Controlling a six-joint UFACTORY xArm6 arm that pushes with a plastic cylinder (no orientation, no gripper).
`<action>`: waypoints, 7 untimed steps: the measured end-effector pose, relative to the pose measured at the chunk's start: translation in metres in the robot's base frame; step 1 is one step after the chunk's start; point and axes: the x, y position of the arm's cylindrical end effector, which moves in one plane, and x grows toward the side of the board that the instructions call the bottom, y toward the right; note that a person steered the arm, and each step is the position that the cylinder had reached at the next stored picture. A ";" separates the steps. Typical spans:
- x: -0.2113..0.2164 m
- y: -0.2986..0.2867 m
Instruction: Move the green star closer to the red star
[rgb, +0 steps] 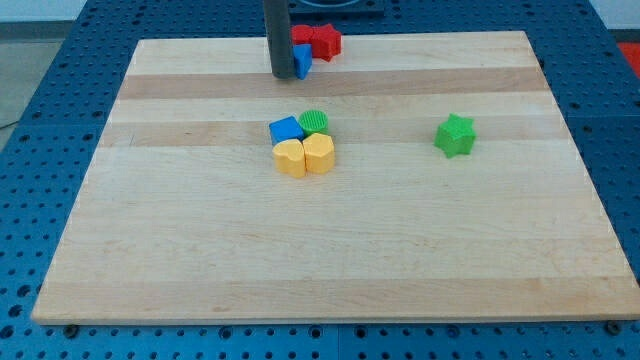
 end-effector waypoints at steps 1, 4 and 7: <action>-0.006 0.000; -0.008 0.005; 0.028 0.193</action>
